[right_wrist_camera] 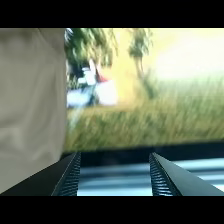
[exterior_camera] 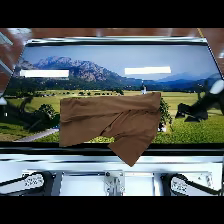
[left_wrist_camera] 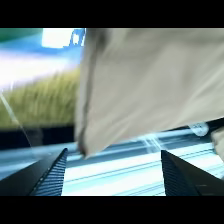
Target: Fold the shirts.
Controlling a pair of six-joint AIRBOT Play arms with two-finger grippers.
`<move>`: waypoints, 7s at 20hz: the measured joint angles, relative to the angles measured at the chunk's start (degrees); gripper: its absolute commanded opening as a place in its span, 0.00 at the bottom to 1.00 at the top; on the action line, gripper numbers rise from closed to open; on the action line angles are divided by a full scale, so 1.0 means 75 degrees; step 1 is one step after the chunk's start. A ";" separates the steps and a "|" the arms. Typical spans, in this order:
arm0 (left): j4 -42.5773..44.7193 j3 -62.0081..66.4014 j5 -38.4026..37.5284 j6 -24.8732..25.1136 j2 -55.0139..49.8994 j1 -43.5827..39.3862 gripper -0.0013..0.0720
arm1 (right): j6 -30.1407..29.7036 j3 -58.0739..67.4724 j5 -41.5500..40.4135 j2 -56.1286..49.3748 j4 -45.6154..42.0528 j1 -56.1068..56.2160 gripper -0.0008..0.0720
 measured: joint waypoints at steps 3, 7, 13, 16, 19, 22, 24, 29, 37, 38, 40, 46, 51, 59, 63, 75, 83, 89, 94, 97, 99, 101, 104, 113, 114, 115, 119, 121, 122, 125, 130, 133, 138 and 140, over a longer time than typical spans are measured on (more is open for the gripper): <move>-0.0216 -0.1466 0.0510 0.0513 0.0577 0.0420 0.93 | -0.0230 -0.0743 -0.0076 0.0597 0.0446 -0.0498 0.78; -0.0740 -0.2396 0.1157 0.0933 0.0726 0.0507 0.93 | -0.0358 -0.1125 -0.0283 0.0874 0.0982 -0.0720 0.78; -0.1221 -0.2777 0.1591 0.1128 0.0207 0.0198 0.70 | -0.0414 -0.1247 -0.0621 0.0965 0.1364 -0.0781 0.78; -0.1378 -0.2815 0.1915 0.1163 0.0017 -0.0026 0.25 | -0.0414 -0.1268 -0.0676 0.0973 0.1434 -0.0790 0.81; -0.1749 -0.2827 0.2145 0.1186 -0.0050 -0.0315 0.07 | -0.0417 -0.1559 -0.0577 0.0976 0.1475 -0.0778 0.84; -0.2028 -0.2827 0.2253 0.1276 -0.0041 -0.0469 0.07 | -0.0711 -0.2355 -0.0423 0.0976 0.1638 -0.0446 0.89; -0.2142 -0.2809 0.2279 0.1373 0.0032 -0.0504 0.07 | -0.1020 -0.2923 -0.0571 0.0973 0.1801 0.0026 0.89; -0.2264 -0.2550 0.2110 0.1480 0.0277 -0.0504 0.07 | -0.0868 -0.3908 -0.1626 0.0600 0.2110 0.0988 0.88; -0.2334 -0.2212 0.1953 0.1580 0.0376 -0.0469 0.07 | -0.0458 -0.4141 -0.2576 -0.0192 0.2838 0.2524 0.08; -0.2337 -0.2060 0.1953 0.1644 0.0382 -0.0455 0.07 | -0.0417 -0.4048 -0.2702 -0.0128 0.2801 0.2559 0.08; -0.2358 -0.1591 0.1932 0.1760 0.0402 -0.0437 0.07 | -0.0475 -0.3620 -0.2984 0.0172 0.2696 0.2471 0.08; -0.2745 0.0128 0.2439 0.1638 0.0052 -0.0425 0.07 | -0.0131 -0.1253 -0.3771 -0.0111 0.2771 0.2267 0.08; -0.3147 0.1475 0.2798 0.1233 -0.0985 -0.0458 0.07 | 0.0239 0.1014 -0.4062 -0.1716 0.2751 0.2197 0.08; -0.3244 0.2250 0.3200 0.0819 -0.2527 -0.1102 0.93 | 0.0533 0.2378 -0.4456 -0.3404 0.2754 0.2192 0.88; -0.2938 0.2541 0.2847 0.0323 -0.2731 -0.0927 0.92 | 0.0044 0.2474 -0.4144 -0.3229 0.2532 0.2022 0.94; -0.2471 0.3375 0.0979 -0.0396 -0.1349 -0.0341 0.74 | -0.0551 0.2355 -0.1845 -0.3838 0.2795 0.0915 0.95; -0.2672 0.3392 0.1475 -0.0402 -0.0577 -0.1842 0.32 | -0.0289 0.2483 -0.1804 -0.4345 0.3427 0.1440 0.08; -0.2897 0.3395 0.3762 -0.0221 -0.1110 -0.4272 0.07 | -0.0388 0.2585 -0.1137 -0.2591 0.3640 0.1492 0.08; -0.3745 0.3410 0.4785 0.0262 -0.2387 -0.6248 0.07 | 0.0067 0.2594 -0.0230 -0.0679 0.3654 0.1498 0.08; -0.4651 0.3698 0.5164 0.0691 -0.3252 -0.7050 0.07 | 0.0539 0.2594 0.0251 0.0323 0.3695 0.1504 0.08; -0.5380 0.4197 0.5219 0.0965 -0.3905 -0.7516 0.07 | 0.0863 0.2597 0.0501 0.0836 0.3719 0.1507 0.08; -0.6097 0.4873 0.5222 0.1125 -0.4602 -0.7933 0.07 | 0.1151 0.2594 0.0638 0.1192 0.3713 0.1504 0.08; -0.7032 0.5922 0.4881 0.1247 -0.5560 -0.8361 0.06 | 0.1478 0.2594 0.0708 0.1457 0.3692 0.1504 0.08; -0.5196 0.6729 0.4138 0.0600 -0.4654 -0.6446 0.06 | 0.2247 0.2594 -0.0079 0.0804 0.2509 0.2984 0.08; -0.4657 0.6747 0.4042 0.0449 -0.4226 -0.5963 0.06 | 0.2282 0.2594 -0.0405 0.0487 0.2410 0.3308 0.08; -0.4182 0.6761 0.3931 0.0323 -0.3803 -0.5488 0.06 | 0.2331 0.2594 -0.0734 0.0163 0.2378 0.3622 0.08; -0.3028 0.6779 0.3453 0.0050 -0.2017 -0.3506 0.07 | 0.2369 0.2594 -0.2378 -0.1460 0.2876 0.4881 0.24; -0.2739 0.6776 0.3005 0.0026 -0.1317 -0.2774 0.07 | 0.2232 0.2594 -0.3150 -0.2308 0.3678 0.5371 0.81; -0.2565 0.6779 0.2719 0.0026 -0.0982 -0.2460 0.07 | 0.2028 0.2591 -0.3421 -0.2675 0.4208 0.5557 0.81; -0.2124 0.6755 0.1883 0.0038 -0.0303 -0.1964 0.07 | 0.1291 0.2591 -0.3582 -0.3252 0.5406 0.5694 0.81; -0.1781 0.6475 0.1309 0.0085 0.0131 -0.1883 0.07 | 0.1169 0.2597 -0.2113 -0.2844 0.4395 0.4826 0.81; -0.1714 0.6269 0.1186 0.0096 0.0204 -0.1955 0.07 | 0.1542 0.2524 -0.0796 -0.2363 0.2602 0.3981 0.94; -0.1667 0.6140 0.1128 0.0099 0.0236 -0.2072 0.07 | 0.1853 0.1335 -0.0449 -0.2098 0.1760 0.3168 0.94; -0.1676 0.6126 0.1113 0.0029 0.0256 -0.2110 0.07 | 0.1886 0.0682 -0.1259 -0.2092 0.2098 0.3101 0.94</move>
